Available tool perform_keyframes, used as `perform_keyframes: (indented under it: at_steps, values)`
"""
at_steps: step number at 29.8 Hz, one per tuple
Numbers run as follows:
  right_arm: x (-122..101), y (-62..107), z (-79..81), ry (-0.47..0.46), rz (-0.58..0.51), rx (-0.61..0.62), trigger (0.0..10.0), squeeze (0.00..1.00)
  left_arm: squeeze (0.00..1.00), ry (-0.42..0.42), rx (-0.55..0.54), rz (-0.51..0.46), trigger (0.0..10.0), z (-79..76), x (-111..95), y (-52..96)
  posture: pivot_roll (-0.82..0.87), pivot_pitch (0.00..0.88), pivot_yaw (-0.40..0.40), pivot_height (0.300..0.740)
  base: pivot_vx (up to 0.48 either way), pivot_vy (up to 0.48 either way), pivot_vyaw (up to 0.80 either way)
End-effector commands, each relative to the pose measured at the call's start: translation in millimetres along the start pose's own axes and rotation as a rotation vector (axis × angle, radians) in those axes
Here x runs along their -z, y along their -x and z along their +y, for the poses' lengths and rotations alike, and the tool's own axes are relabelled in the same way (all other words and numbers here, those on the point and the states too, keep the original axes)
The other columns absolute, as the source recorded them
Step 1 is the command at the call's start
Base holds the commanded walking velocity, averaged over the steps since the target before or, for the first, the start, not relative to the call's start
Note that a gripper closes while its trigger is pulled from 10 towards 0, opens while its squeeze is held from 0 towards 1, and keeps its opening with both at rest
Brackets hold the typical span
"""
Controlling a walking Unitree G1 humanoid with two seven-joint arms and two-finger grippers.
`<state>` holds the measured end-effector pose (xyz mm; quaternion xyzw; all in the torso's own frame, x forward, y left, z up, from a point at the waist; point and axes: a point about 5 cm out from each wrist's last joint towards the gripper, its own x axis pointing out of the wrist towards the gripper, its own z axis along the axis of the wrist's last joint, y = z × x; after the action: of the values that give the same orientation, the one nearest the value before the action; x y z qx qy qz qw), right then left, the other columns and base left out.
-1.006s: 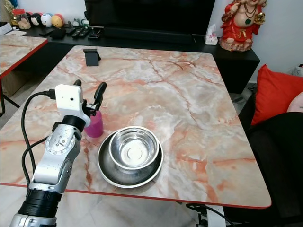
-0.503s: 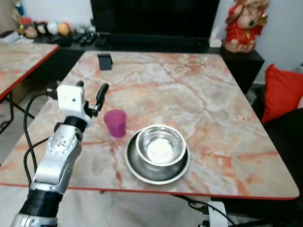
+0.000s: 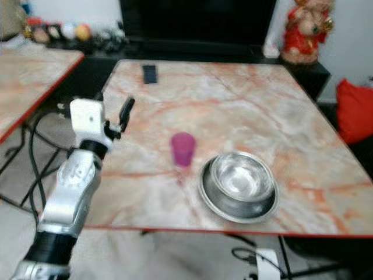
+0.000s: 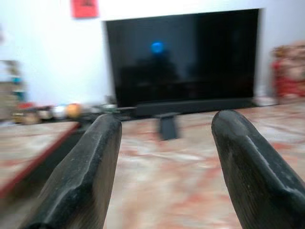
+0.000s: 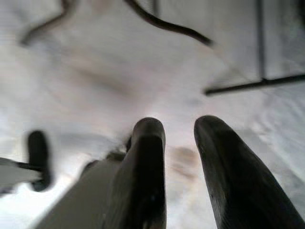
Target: Setting the table
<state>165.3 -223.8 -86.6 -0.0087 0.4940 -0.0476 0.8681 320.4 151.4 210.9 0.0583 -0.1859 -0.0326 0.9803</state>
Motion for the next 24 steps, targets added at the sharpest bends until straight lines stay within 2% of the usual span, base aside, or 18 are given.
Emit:
perform_keyframes:
  at_steps: [1,24]
  values:
    - [3.2,1.5,-8.3,-0.003,0.007,0.022,10.0,0.00,0.00,0.003,0.023,-0.004,10.0,-9.1,-1.1,-1.0,0.09,0.000,-0.040,0.740,0.000,0.368,0.00]
    - [1.7,1.2,-8.0,0.001,0.002,0.026,10.0,0.00,0.00,-0.007,0.016,-0.004,10.0,-6.5,-1.5,-3.6,0.08,0.000,-0.033,0.740,0.000,0.366,0.00]
